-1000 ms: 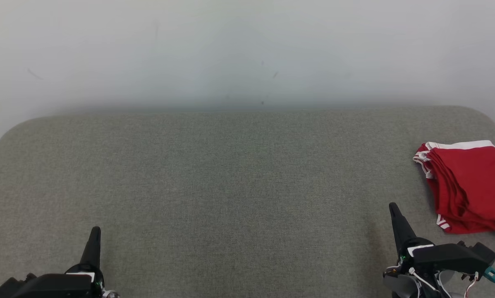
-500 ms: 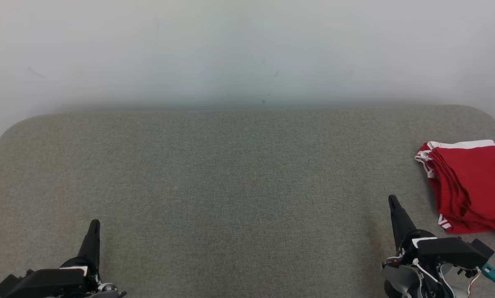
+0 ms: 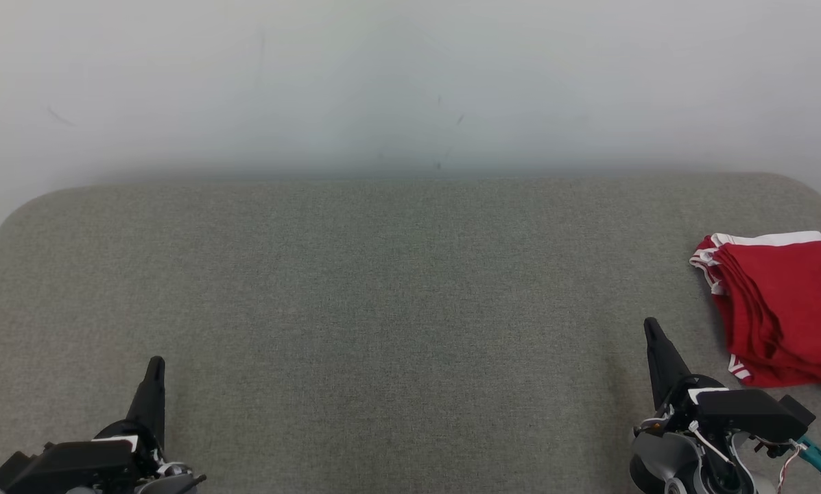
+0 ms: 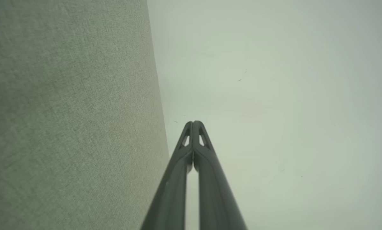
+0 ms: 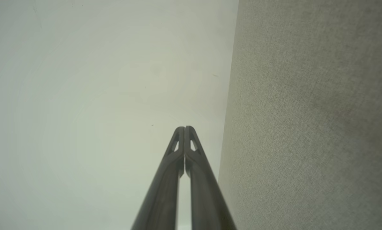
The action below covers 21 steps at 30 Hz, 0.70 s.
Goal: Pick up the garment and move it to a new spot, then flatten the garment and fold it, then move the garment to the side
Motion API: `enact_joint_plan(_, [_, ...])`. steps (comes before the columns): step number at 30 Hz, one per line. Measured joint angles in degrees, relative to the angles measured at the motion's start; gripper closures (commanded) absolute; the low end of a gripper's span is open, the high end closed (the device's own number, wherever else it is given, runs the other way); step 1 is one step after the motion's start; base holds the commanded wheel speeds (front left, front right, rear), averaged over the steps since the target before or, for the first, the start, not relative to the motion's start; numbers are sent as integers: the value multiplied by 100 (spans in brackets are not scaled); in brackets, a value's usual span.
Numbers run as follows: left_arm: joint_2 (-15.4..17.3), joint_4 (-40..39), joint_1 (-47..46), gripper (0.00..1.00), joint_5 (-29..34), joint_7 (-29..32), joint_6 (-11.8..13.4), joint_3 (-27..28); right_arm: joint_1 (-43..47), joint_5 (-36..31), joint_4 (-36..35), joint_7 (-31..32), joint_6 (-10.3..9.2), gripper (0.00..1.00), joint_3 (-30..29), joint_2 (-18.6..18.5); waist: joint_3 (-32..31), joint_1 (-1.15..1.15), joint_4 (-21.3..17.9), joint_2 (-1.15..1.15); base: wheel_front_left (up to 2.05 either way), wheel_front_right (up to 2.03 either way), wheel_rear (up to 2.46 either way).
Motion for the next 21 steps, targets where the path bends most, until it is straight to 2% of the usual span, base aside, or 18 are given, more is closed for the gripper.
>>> enact_joint_plan(21, [-1, 0, -16, 100, -2, 0, 0, -1, 0, 0, 0, 0, 0, 100, 0, -1, 0, 0, 0, 0, 0, 0, 0])
